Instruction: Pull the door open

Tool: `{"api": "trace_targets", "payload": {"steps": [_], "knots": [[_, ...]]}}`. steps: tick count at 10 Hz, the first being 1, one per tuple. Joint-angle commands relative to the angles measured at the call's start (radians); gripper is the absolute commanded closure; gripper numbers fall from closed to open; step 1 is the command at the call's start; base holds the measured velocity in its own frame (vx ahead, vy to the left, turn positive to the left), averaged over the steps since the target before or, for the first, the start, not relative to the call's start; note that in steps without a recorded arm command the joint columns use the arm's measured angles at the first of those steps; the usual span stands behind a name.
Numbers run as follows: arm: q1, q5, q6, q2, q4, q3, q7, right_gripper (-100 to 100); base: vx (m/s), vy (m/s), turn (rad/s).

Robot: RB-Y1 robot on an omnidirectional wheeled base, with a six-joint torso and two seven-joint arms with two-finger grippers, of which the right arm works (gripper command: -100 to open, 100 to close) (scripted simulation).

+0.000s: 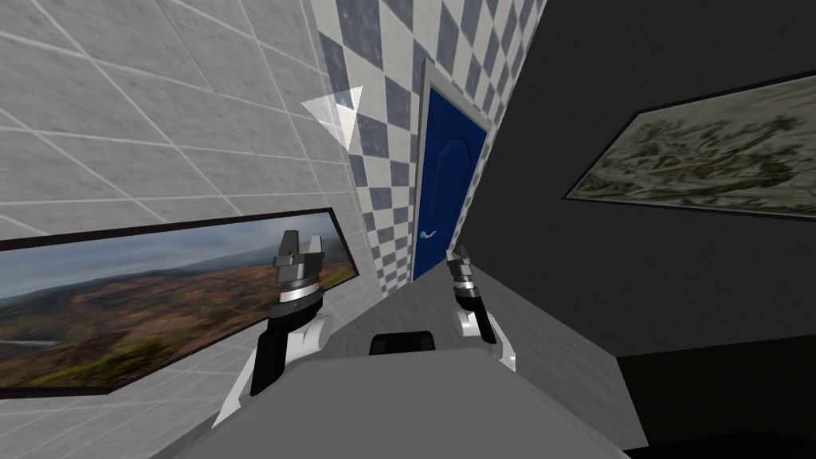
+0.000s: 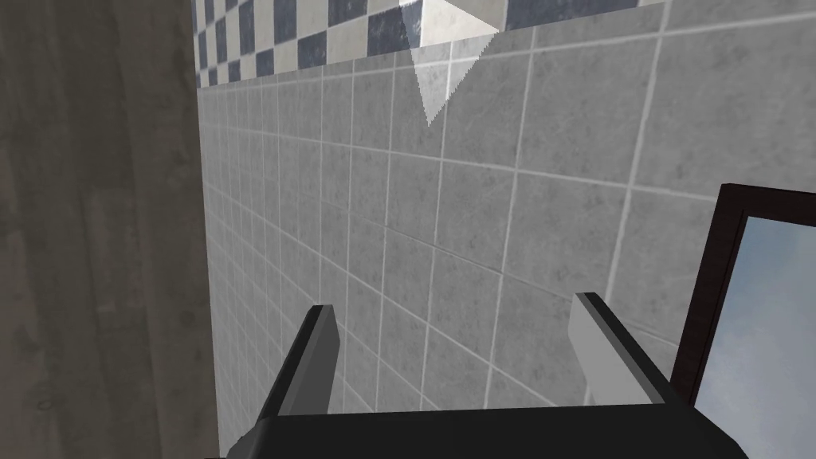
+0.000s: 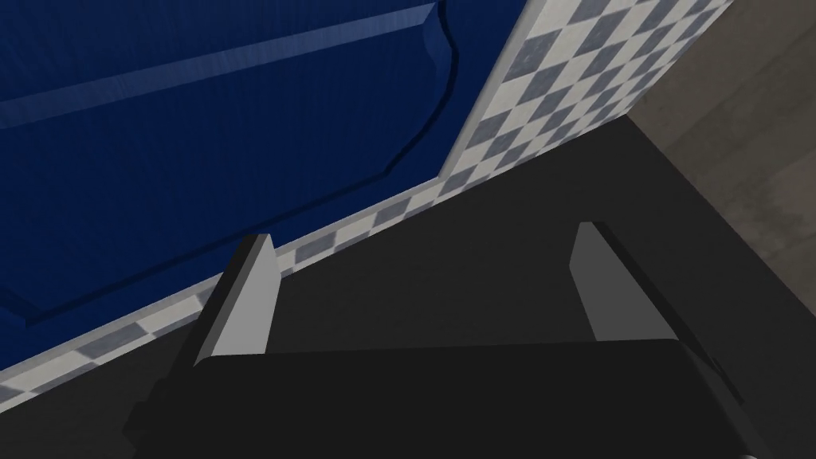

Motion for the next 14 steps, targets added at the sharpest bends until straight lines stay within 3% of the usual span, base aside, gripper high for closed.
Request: {"api": "trace_targets", "payload": {"steps": [1,14], "knots": [[-0.008,-0.001,-0.005,-0.007,0.033,0.001,-0.003,-100,0.054,-0.059,0.047],[-0.110,-0.008,-0.055,-0.100,0.355,0.028,-0.042,-100,0.049,-0.066,0.108]]}}
